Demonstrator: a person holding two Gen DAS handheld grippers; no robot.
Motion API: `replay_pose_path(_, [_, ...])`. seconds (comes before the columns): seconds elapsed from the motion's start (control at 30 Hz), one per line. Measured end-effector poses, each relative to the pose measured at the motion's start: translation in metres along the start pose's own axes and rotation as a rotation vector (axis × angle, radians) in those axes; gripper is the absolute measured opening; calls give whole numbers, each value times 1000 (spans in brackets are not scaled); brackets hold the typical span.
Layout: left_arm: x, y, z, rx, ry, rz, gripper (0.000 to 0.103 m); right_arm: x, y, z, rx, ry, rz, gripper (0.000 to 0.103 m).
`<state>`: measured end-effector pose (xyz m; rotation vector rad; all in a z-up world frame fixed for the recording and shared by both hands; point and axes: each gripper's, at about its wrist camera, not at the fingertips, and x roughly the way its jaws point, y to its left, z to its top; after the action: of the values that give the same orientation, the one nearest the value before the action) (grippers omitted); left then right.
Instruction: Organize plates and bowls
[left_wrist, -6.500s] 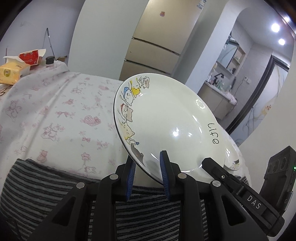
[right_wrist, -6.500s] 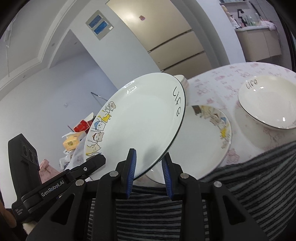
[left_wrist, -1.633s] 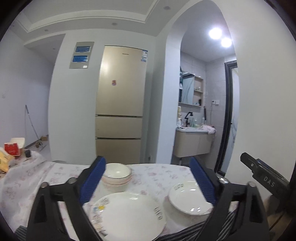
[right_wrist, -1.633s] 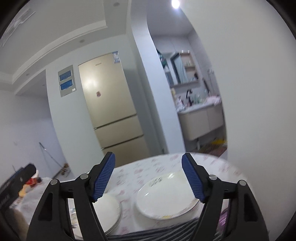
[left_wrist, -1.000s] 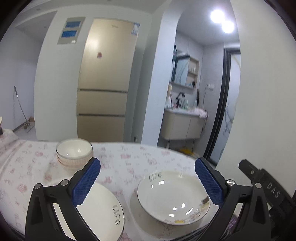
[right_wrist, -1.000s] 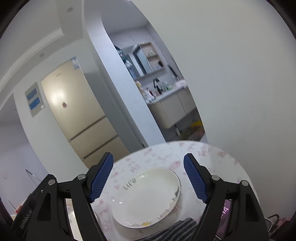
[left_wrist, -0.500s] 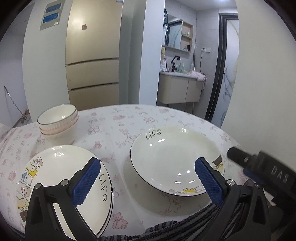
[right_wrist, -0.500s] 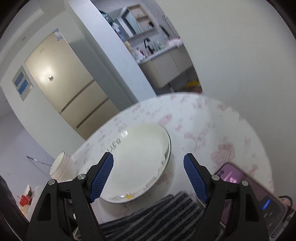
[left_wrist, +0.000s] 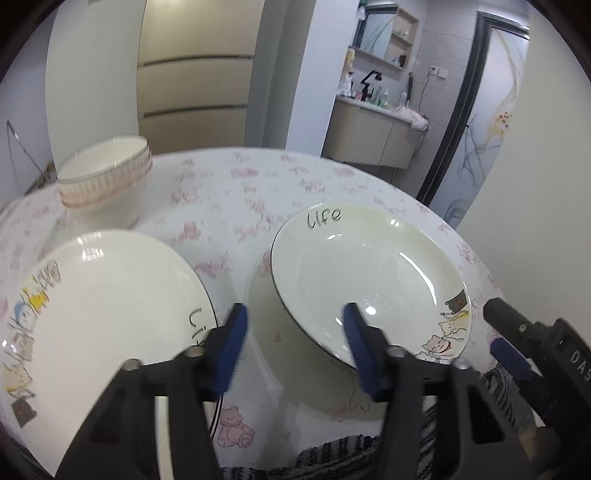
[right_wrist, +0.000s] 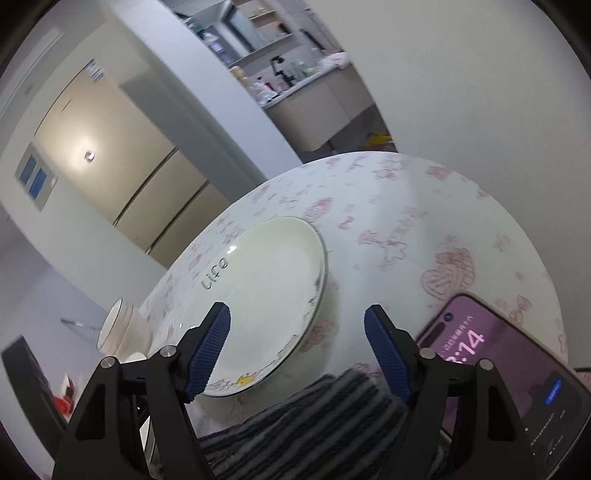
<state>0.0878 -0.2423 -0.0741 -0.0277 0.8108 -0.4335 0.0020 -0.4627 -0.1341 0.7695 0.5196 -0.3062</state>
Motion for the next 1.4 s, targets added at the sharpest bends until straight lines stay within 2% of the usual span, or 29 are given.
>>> replay_pose_path(0.07, [3,2,0,-14,17,-9,45,5,3,0,-18,28,8,58])
replay_pose_path(0.13, [5,3,-1,-20,33,-16,39,10,4,-1,-22,66,22,44])
replay_pose_path(0.17, [7,4,-1,-24,40,-21,38,11,4,-1,-20,79,23,42])
replay_pose_path(0.3, [6,6,-2,-30,36,-34,38,15,4,4,-1,125,39,41])
replay_pose_path(0.47, [9,0,-2,-1,59,-52,38,38,-5,6,77,263,75,40])
replay_pose_path(0.5, [11,0,-1,0,69,-69,38,39,-8,6,94,263,72,35])
replay_pose_path(0.6, [13,2,0,-11,82,-110,38,36,-9,4,98,229,69,34])
replay_pose_path(0.67, [13,2,1,-13,87,-115,43,37,-7,2,76,228,51,32])
replay_pose_path(0.73, [15,-2,4,11,120,-130,53,40,-2,1,44,233,30,32])
replay_pose_path(0.8, [21,-9,9,50,197,-150,70,43,4,0,-3,244,7,33])
replay_pose_path(0.83, [25,-14,12,79,255,-134,70,44,7,-2,-22,244,-1,32])
replay_pose_path(0.9, [31,-19,14,91,308,-86,70,42,9,-4,-36,228,-8,32])
replay_pose_path(1.03, [39,-23,19,63,333,-60,70,43,5,-3,-20,221,-14,28])
replay_pose_path(1.1, [42,-23,22,14,350,-85,61,44,5,-3,-18,213,-12,27])
replay_pose_path(1.13, [43,-23,24,0,359,-80,61,43,5,-3,-22,210,-13,27])
replay_pose_path(1.2, [43,-25,25,-1,361,-77,53,43,5,-3,-25,208,-14,26])
replay_pose_path(1.23, [44,-26,26,2,373,-62,51,43,4,-3,-23,209,-6,22])
replay_pose_path(1.3, [48,-22,25,-11,397,-41,34,43,2,-3,-13,216,20,21])
replay_pose_path(1.33, [50,-19,25,-30,417,-39,31,43,1,-3,-6,217,27,21])
replay_pose_path(1.4, [58,-8,25,-141,489,-120,31,44,0,-3,0,218,34,21])
